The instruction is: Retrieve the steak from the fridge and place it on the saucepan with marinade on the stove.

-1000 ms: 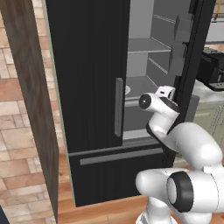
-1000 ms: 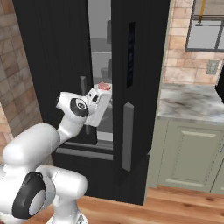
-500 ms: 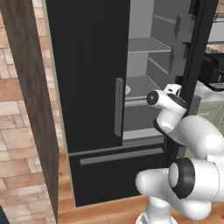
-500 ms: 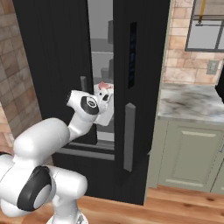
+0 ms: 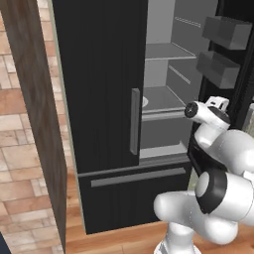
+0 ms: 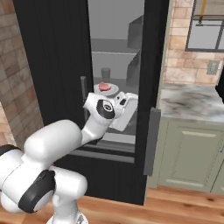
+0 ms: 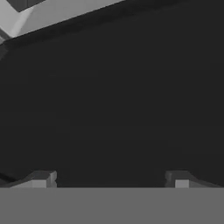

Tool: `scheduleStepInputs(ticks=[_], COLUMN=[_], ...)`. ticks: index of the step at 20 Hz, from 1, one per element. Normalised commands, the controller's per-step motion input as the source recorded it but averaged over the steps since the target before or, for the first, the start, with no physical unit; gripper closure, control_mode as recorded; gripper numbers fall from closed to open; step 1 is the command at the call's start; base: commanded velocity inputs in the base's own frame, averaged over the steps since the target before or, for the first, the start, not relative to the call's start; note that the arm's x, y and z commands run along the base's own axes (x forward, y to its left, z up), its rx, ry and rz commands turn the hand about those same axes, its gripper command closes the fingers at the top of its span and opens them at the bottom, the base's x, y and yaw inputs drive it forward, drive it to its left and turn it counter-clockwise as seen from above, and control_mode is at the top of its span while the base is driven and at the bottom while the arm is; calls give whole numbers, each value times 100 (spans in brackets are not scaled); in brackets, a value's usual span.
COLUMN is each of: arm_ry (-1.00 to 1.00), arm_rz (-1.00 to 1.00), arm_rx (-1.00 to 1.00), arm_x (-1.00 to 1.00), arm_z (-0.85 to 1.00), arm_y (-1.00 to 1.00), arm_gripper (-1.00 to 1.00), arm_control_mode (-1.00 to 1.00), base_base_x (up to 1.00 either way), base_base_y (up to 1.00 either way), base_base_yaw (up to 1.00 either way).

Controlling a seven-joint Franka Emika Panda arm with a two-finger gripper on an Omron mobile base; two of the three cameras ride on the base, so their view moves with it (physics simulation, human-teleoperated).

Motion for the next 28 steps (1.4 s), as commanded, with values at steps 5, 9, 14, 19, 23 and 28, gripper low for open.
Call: scheduleStepInputs(ticks=[5,9,14,19,23,28], arm_ry=[0,0,-7,-18,-9,-12], arm_rz=[-9,-2,0,0,0,0], arm_rx=[0,0,8,12,11,14], arm_x=[-48,-37,-42,-38,-4,-1], arm_z=[-17,-4,2,34,57,53], arm_y=[-99,-43,5,76,100,100], arm_gripper=[-100,-100,-100,-100,-100,-100], arm_control_mode=[-100,-100,-100,-100,-100,-100], base_base_x=[0,0,0,0,0,0], base_base_y=[0,0,0,0,0,0], base_base_yaw=[0,0,0,0,0,0])
